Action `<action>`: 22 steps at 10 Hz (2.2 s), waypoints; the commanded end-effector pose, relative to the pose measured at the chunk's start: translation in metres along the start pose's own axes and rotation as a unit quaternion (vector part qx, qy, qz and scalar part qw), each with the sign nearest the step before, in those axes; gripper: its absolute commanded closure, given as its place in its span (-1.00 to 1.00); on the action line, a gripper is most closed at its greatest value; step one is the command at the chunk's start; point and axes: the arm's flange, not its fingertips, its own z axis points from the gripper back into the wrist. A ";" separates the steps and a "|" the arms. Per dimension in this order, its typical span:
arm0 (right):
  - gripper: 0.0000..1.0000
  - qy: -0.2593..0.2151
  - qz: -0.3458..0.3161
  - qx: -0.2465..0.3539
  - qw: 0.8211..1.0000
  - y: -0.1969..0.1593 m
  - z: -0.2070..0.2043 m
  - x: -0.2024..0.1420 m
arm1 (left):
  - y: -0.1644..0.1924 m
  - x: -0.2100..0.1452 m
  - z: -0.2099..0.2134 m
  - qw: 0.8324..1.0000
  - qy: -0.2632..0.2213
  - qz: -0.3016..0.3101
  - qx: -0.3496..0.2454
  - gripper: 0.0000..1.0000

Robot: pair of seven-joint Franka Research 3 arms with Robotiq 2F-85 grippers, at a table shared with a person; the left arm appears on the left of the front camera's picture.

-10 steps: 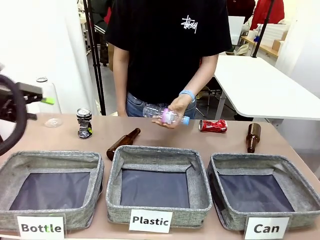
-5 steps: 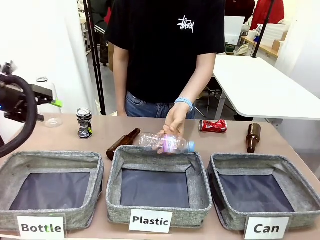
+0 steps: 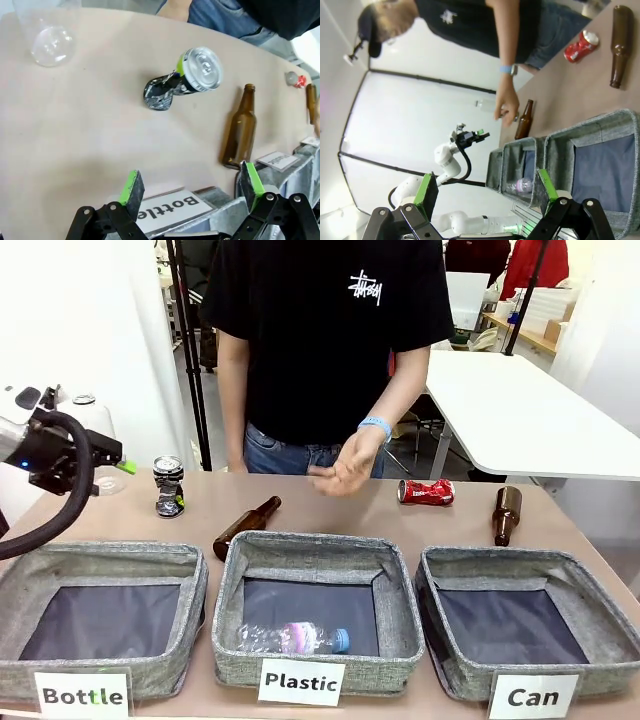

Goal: Sort the can waste into the basket.
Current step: Pick up the can waste from the table and place it in the right Fabric basket.

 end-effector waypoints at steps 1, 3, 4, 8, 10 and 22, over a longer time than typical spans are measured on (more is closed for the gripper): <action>-1.00 -0.005 0.015 0.009 1.000 0.002 0.001 0.004 | 0.005 0.003 -0.013 1.000 0.019 -0.006 0.007 -1.00; -1.00 -0.005 0.015 0.009 1.000 0.002 0.001 0.004 | 0.004 0.001 -0.024 0.996 0.011 -0.091 -0.014 -1.00; -1.00 -0.005 0.015 0.009 1.000 0.002 0.001 0.004 | 0.004 0.000 -0.027 0.989 -0.006 -0.144 -0.019 -1.00; -1.00 -0.005 0.015 0.009 1.000 0.002 0.001 0.004 | 0.005 -0.002 -0.045 0.958 -0.003 -0.284 -0.040 -1.00; -1.00 -0.005 0.015 0.009 1.000 0.002 0.001 0.004 | 0.006 -0.005 -0.037 0.949 -0.002 -0.313 -0.034 -1.00; -1.00 -0.005 0.015 0.009 1.000 0.002 0.001 0.004 | 0.027 0.036 -0.091 0.922 0.017 -0.381 -0.061 -1.00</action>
